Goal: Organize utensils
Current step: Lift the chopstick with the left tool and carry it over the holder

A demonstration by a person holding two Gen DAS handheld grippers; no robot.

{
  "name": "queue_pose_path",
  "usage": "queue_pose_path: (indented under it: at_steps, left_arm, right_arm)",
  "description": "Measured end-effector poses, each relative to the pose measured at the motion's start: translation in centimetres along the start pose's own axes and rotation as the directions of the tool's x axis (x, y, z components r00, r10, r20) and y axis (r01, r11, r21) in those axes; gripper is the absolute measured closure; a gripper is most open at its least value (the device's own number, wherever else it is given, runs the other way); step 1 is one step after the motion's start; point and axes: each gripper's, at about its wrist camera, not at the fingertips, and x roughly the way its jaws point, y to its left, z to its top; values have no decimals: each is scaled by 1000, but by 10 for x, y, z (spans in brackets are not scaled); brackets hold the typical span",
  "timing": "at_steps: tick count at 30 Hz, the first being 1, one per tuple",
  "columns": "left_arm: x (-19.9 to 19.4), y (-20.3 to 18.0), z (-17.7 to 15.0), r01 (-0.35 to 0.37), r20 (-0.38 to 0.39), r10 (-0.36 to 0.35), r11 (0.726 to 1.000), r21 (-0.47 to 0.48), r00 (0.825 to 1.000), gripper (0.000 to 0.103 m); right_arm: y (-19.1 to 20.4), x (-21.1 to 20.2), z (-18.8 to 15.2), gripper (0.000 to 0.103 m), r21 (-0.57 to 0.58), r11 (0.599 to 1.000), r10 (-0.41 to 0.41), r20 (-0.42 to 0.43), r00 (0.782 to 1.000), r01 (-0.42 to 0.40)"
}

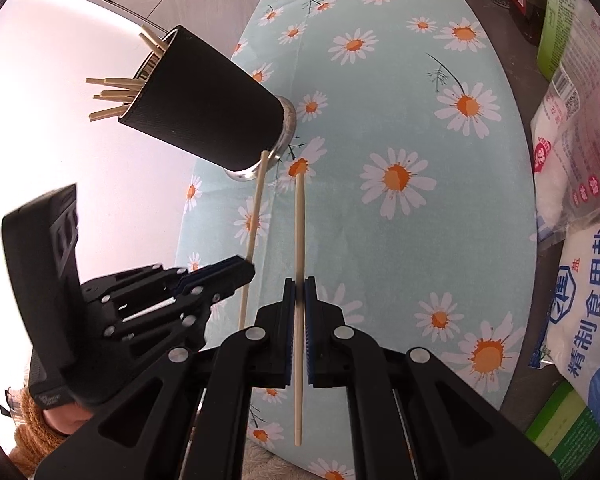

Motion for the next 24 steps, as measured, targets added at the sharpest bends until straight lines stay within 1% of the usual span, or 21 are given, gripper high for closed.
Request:
queue_pose_path:
  at_steps: [1, 6, 8, 11, 13, 16, 20, 24]
  left_arm:
    - [-7, 2, -4, 17, 23, -17, 1000, 8, 1000, 99]
    - [-30, 21, -10, 45, 78, -46, 999, 17, 996, 99]
    - [-36, 30, -11, 87, 101, -88, 996, 13, 991, 99]
    - [-47, 33, -12, 128, 140, -134, 991, 49, 981, 99]
    - [-59, 37, -17, 161, 166, -170, 985, 67, 971, 99]
    - [-80, 47, -21, 200, 217, -217, 975, 97, 952, 99]
    - [-105, 58, -18, 216, 287, -247, 967, 133, 926, 99]
    - [-131, 67, -9, 225, 361, -273, 959, 171, 892, 99]
  right_arm:
    - [4, 1, 0, 97, -3, 1000, 0, 2, 1000, 0]
    - [26, -2, 2, 97, -12, 1000, 4, 35, 999, -4]
    - [37, -5, 4, 97, -14, 1000, 12, 53, 999, -12]
    - [56, -11, 7, 97, -27, 1000, 16, 86, 996, -14]
    - [68, -15, 8, 97, -41, 999, 22, 110, 994, -17]
    - [87, -21, 10, 97, -57, 998, 36, 144, 989, -28]
    - [113, -29, 16, 97, -82, 996, 35, 192, 981, -20]
    - [136, -39, 21, 97, -108, 994, 39, 246, 969, -12]
